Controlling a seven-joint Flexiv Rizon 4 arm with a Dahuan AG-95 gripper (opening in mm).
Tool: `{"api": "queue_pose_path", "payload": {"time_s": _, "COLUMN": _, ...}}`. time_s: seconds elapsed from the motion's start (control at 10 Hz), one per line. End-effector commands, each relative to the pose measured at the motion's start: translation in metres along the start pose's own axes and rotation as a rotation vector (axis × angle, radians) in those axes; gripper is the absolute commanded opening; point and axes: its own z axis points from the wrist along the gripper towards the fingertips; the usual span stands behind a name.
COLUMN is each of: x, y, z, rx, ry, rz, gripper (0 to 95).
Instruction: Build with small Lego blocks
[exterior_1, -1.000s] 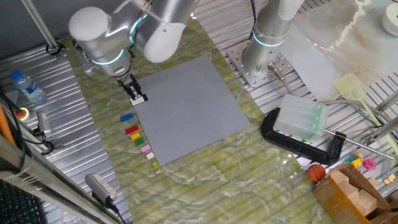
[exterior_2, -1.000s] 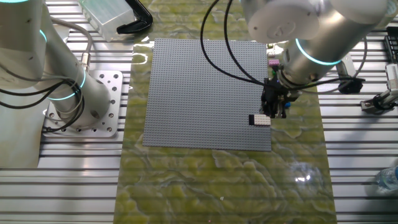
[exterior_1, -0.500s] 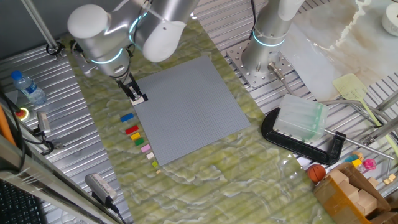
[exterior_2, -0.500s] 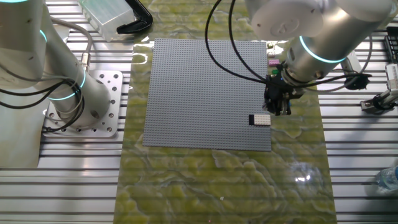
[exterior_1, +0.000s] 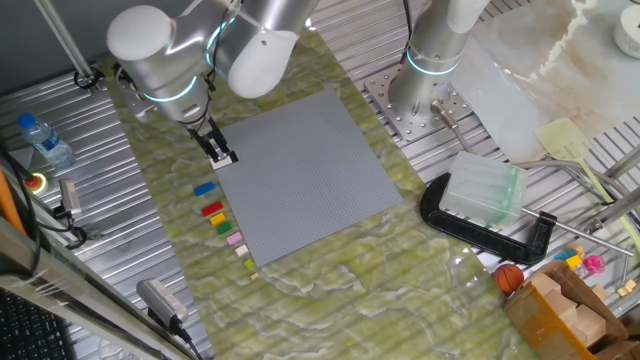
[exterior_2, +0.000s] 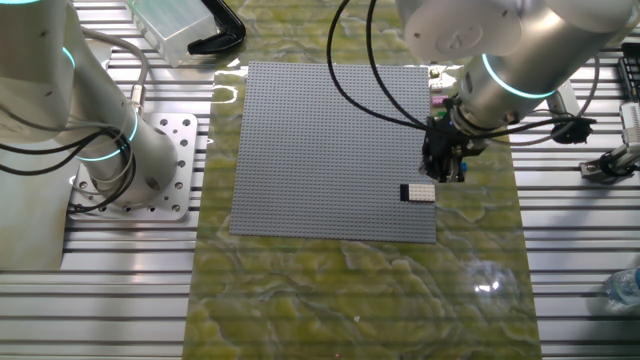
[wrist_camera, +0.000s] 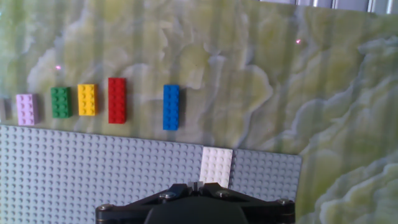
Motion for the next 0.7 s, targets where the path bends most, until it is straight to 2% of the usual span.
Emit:
{"api": "queue_pose_path", "payload": {"time_s": 0.1, "x": 0.0015, "y": 0.0000, "z": -0.0012, "rx": 0.000, "ry": -0.002, "rz": 0.006, "gripper": 0.0}}
{"api": "queue_pose_path", "payload": {"time_s": 0.4, "x": 0.0015, "y": -0.0001, "z": -0.0013, "rx": -0.011, "ry": -0.026, "rz": 0.055, "gripper": 0.0}}
{"api": "queue_pose_path", "payload": {"time_s": 0.7, "x": 0.0016, "y": -0.0001, "z": -0.0012, "rx": -0.009, "ry": -0.025, "rz": 0.086, "gripper": 0.0}}
